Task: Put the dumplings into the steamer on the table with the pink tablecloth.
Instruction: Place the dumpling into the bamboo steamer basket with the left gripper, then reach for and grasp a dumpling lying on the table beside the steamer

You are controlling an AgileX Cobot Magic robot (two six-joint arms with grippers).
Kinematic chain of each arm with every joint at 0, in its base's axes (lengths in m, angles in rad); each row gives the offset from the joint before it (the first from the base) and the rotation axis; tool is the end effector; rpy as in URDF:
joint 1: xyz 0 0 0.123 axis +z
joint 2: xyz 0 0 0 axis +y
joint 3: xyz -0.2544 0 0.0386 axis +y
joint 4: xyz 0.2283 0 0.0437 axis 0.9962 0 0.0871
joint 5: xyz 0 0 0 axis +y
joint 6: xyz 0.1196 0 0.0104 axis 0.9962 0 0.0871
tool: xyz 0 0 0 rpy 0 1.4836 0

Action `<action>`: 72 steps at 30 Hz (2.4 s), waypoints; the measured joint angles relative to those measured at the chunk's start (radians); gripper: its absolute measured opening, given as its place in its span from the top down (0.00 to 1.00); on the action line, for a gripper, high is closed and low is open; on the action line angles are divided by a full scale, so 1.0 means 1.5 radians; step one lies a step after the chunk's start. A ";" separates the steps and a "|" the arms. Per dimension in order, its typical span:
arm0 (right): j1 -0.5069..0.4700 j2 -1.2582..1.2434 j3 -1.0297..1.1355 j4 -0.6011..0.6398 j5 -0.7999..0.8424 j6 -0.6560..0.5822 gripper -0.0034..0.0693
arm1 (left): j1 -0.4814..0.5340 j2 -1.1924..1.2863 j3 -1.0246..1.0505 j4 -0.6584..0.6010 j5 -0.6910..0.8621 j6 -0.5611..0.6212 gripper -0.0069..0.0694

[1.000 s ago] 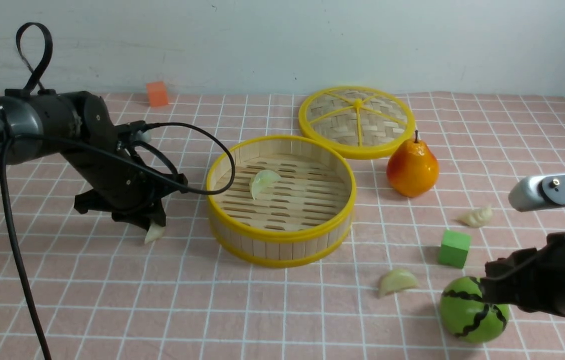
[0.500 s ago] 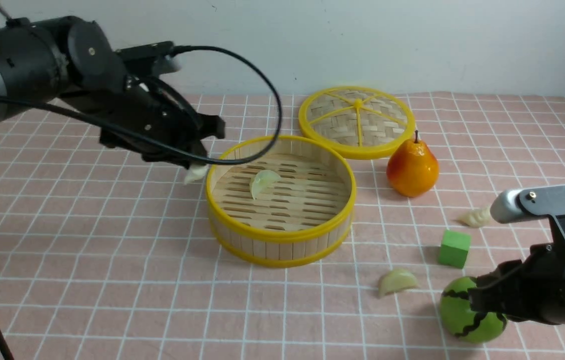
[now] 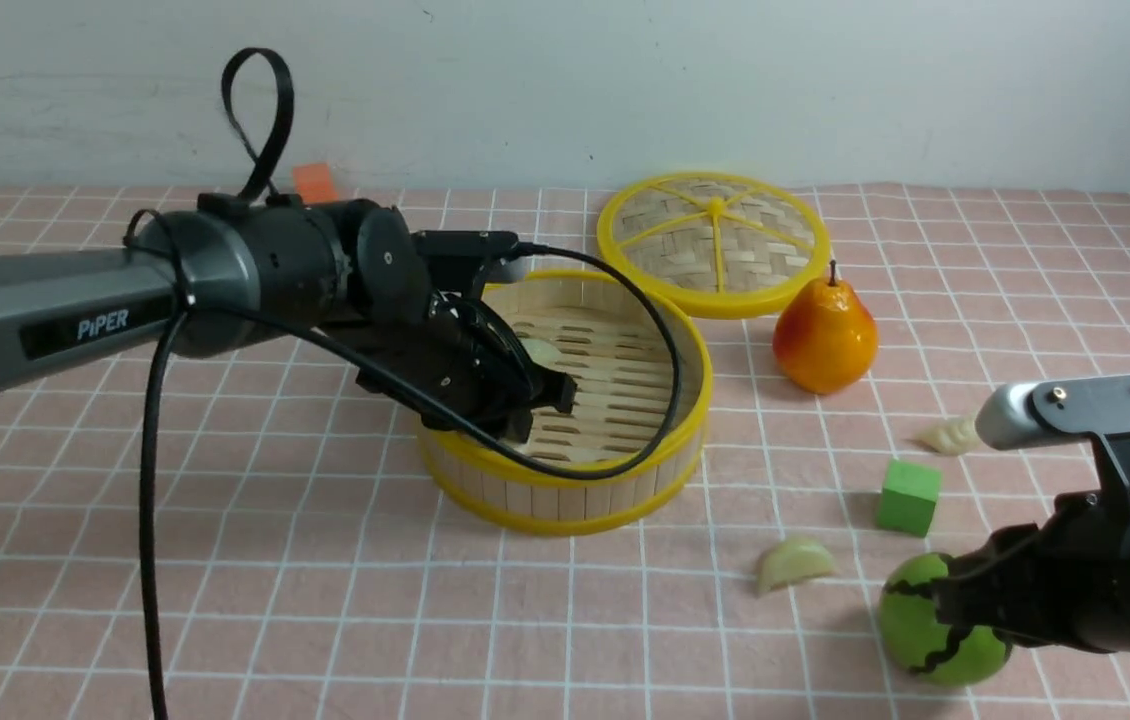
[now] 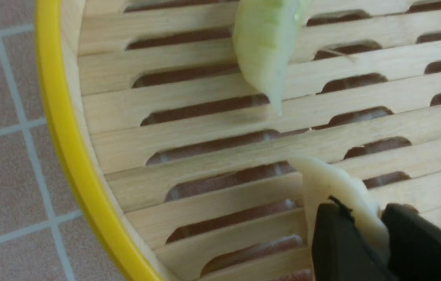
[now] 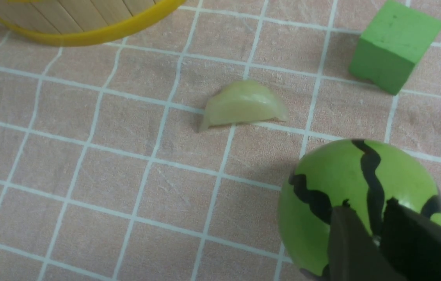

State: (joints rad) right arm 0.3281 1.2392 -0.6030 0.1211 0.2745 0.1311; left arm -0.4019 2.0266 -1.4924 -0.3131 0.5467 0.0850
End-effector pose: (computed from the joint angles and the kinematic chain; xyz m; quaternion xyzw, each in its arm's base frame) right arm 0.2306 0.0827 0.1877 -0.0434 0.9295 0.1185 0.3465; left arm 0.3902 -0.1867 0.1579 0.1267 0.9442 -0.1585 0.2593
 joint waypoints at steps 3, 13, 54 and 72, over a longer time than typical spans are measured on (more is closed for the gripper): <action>0.000 0.000 0.000 0.000 -0.001 0.000 0.76 | 0.000 -0.001 0.000 -0.003 0.002 -0.012 0.64; 0.000 0.000 0.000 0.000 -0.001 0.000 0.76 | 0.000 -0.089 -0.039 0.061 -0.003 -0.040 0.41; 0.000 0.000 0.000 0.000 0.000 0.000 0.74 | -0.001 0.015 -0.039 0.421 0.056 -0.537 0.86; 0.000 0.000 0.000 0.004 0.000 0.000 0.73 | -0.001 0.007 -0.039 0.404 0.084 -0.689 0.59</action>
State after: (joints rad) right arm 0.3281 1.2392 -0.6030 0.1273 0.2744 0.1311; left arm -0.4033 2.0370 -1.5502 0.2925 0.6733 -0.9482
